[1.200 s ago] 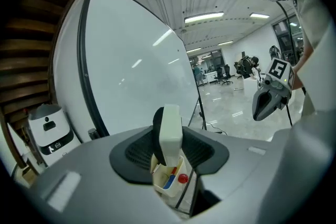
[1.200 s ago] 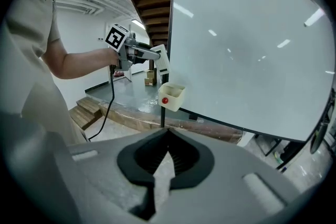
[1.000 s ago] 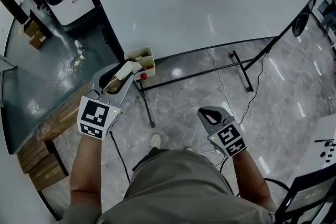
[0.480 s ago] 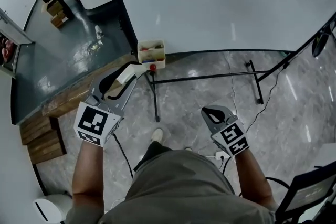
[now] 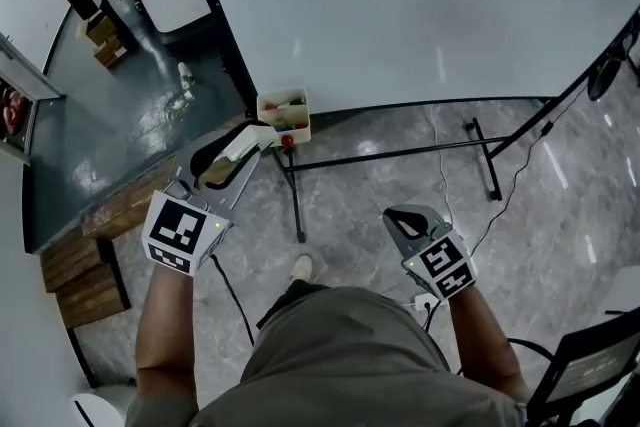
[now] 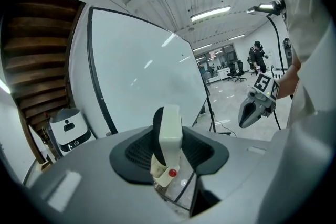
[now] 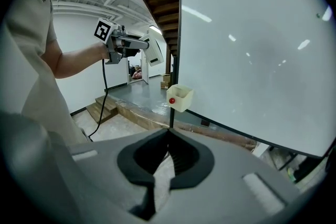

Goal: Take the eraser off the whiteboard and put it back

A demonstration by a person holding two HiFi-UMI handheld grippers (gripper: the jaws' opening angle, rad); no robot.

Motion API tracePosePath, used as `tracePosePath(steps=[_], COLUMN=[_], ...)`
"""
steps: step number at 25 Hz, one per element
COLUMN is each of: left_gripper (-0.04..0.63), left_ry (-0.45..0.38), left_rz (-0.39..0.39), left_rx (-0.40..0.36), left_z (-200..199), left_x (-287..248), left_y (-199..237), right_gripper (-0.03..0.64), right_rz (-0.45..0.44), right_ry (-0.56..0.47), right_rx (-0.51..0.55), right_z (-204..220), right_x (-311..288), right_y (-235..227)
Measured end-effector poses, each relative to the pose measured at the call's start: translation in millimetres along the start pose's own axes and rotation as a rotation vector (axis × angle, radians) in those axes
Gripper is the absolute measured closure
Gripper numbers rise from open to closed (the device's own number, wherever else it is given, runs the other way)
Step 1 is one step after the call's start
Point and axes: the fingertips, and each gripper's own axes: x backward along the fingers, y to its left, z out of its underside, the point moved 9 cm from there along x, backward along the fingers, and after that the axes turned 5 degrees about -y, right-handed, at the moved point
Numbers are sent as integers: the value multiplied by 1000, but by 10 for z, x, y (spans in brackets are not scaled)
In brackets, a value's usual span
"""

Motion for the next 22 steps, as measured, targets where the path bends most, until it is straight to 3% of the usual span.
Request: tracePosePath(steps=[12, 22], left_gripper=[436, 436], left_ry=[11, 28], left_rz=[189, 372], left_rx=[-30, -70], left_z=[401, 797], left_x=[-740, -1274], left_y=[420, 498], right_gripper=[615, 615], right_rz=[147, 278], right_ry=[38, 67], right_rx=[-74, -158], right_z=[0, -58], right_x=[-87, -179], right_y=[-29, 88])
